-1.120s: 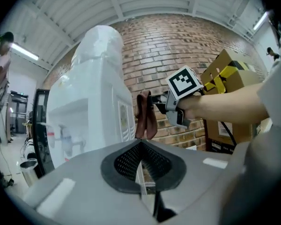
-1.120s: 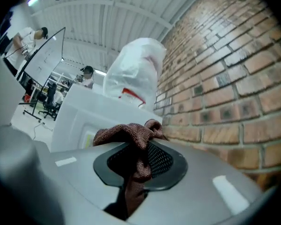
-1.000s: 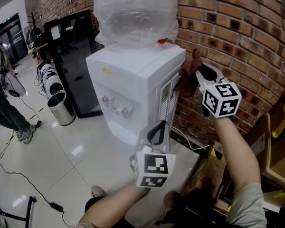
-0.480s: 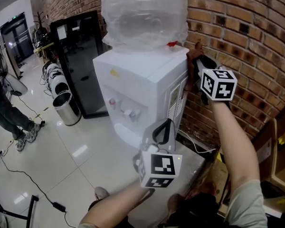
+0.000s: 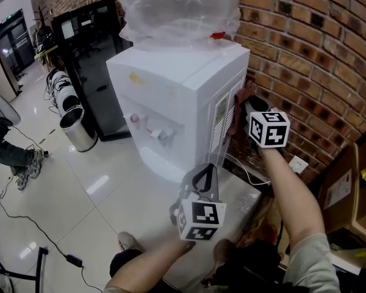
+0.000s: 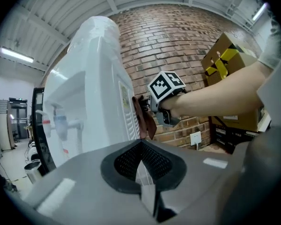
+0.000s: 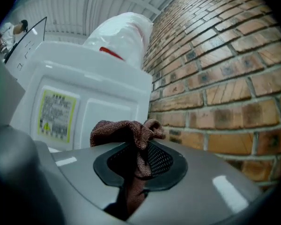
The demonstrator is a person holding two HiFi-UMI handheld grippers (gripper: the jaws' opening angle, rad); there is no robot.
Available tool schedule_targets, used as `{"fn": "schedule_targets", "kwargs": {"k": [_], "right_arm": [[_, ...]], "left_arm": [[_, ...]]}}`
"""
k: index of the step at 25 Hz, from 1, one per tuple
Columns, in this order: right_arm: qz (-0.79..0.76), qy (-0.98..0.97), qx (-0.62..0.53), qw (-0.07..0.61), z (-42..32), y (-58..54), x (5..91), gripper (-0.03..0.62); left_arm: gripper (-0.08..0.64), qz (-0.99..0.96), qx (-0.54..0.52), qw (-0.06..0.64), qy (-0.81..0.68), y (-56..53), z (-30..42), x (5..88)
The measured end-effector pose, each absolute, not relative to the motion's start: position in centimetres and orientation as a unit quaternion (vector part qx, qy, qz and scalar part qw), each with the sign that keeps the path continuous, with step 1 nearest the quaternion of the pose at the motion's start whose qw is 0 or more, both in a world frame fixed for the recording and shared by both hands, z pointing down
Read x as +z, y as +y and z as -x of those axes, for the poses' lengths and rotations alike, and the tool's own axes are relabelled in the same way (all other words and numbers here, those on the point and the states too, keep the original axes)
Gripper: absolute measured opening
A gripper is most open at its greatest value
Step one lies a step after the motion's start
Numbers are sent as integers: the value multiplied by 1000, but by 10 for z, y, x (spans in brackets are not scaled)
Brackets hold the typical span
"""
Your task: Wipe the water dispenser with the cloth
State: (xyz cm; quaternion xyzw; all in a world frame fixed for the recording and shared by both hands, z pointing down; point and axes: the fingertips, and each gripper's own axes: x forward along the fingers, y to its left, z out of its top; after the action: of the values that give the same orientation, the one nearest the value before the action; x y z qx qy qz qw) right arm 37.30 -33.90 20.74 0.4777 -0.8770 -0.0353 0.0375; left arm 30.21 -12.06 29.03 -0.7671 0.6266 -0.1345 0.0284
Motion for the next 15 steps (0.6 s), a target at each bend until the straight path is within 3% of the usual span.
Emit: {"fn": "schedule_targets", "kwargs": {"k": [15], "right_arm": [[-462, -849, 98, 237, -366, -324, 497, 72]], "left_arm": [[0, 764, -214, -89, 602, -105, -307, 469]]}}
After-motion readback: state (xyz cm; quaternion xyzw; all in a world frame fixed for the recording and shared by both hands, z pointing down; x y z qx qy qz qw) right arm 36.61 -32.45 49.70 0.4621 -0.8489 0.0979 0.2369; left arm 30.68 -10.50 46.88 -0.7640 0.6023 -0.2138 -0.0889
